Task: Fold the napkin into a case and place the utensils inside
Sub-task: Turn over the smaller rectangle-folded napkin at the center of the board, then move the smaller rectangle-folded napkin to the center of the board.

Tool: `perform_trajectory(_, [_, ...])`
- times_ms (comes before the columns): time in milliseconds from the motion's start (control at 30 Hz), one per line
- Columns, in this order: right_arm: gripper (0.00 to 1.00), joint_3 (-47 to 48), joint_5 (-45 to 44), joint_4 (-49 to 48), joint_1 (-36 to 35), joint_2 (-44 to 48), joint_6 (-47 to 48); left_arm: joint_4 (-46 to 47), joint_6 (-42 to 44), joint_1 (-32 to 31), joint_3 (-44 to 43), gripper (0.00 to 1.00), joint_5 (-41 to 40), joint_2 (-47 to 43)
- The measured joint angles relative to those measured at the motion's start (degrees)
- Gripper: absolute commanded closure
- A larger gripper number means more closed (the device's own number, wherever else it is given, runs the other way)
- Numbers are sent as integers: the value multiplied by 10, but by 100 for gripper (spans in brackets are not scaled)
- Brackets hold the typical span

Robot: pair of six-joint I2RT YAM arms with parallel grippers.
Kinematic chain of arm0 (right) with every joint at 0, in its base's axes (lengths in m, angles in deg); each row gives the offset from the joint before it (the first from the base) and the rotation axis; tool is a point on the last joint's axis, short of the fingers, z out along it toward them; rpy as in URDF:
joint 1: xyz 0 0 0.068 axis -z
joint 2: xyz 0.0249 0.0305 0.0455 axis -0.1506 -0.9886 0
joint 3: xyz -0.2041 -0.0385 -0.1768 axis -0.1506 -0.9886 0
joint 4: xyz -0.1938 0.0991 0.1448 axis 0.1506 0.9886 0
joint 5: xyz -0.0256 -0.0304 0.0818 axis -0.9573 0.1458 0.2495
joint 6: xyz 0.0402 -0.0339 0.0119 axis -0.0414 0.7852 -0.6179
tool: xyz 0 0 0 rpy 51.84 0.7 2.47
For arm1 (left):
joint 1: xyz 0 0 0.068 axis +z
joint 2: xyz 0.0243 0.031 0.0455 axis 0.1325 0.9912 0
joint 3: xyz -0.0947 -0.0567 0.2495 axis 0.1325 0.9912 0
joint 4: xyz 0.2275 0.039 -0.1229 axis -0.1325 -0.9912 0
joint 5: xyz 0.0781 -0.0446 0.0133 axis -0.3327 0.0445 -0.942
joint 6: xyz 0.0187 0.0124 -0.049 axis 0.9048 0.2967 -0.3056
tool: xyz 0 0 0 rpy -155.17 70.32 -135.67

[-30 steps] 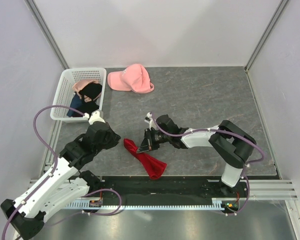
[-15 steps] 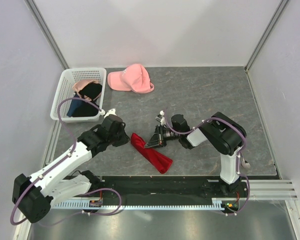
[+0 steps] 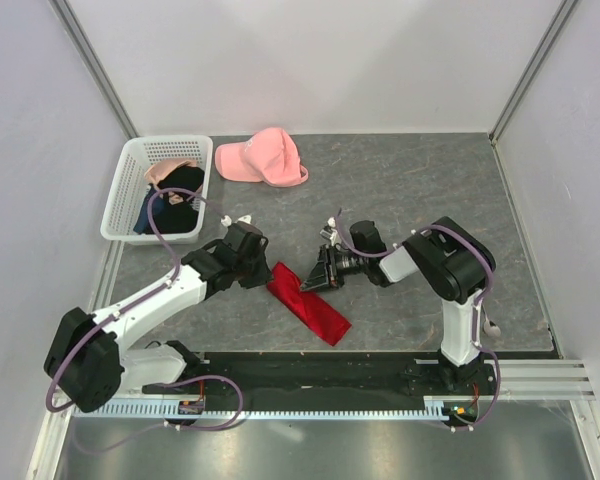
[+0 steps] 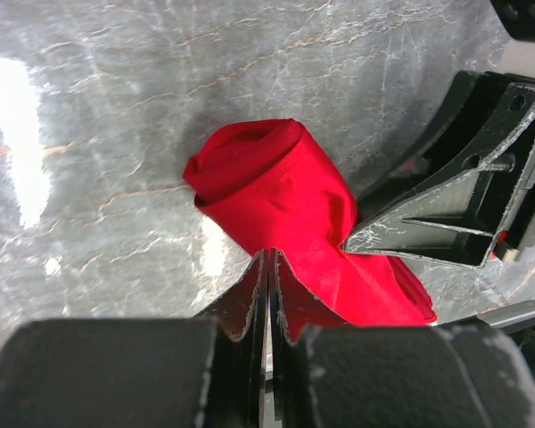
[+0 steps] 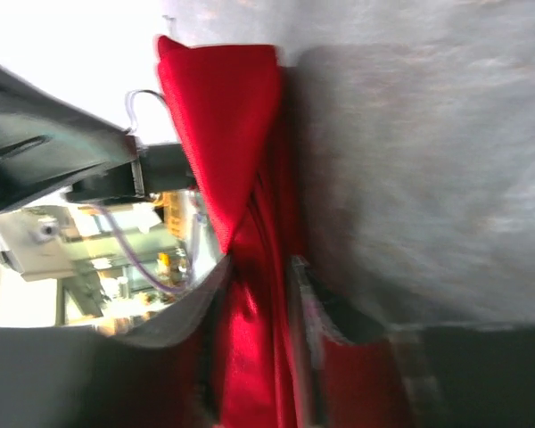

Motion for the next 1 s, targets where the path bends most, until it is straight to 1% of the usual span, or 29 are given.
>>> perform_trajectory(33, [55, 12, 0, 40, 6, 0, 29, 5, 1, 0, -2, 94, 4, 7])
perform_trajectory(100, [47, 43, -5, 125, 21, 0, 87, 10, 3, 0, -8, 94, 10, 18])
perform_trajectory(167, [40, 99, -22, 249, 47, 6, 157, 17, 6, 0, -18, 94, 15, 31])
perform_trajectory(200, [39, 133, -50, 313, 58, 18, 196, 25, 7, 0, -24, 94, 19, 40])
perform_trajectory(333, [39, 211, -160, 468, 76, 78, 294, 48, 14, 0, -38, 94, 38, 73])
perform_trajectory(467, [42, 221, -243, 569, 51, 160, 342, 69, 21, 0, -49, 94, 43, 115])
perform_trajectory(567, [49, 197, -276, 615, 4, 218, 346, 81, 27, 0, -58, 94, 42, 148])
perform_trajectory(600, [53, 184, -285, 625, -14, 236, 345, 85, 29, 0, -61, 94, 42, 158])
perform_trajectory(633, [61, 171, -292, 635, -32, 254, 341, 87, 32, 0, -64, 94, 42, 168])
perform_trajectory(733, [68, 134, -308, 652, -78, 297, 322, 96, 42, 4, -67, 94, 37, 189])
perform_trajectory(867, [72, 68, -307, 630, -124, 331, 275, 103, 56, 12, -68, 95, 27, 211])
perform_trajectory(1000, [72, -1, -316, 602, -133, 332, 239, 111, 67, 17, -76, 95, 21, 239])
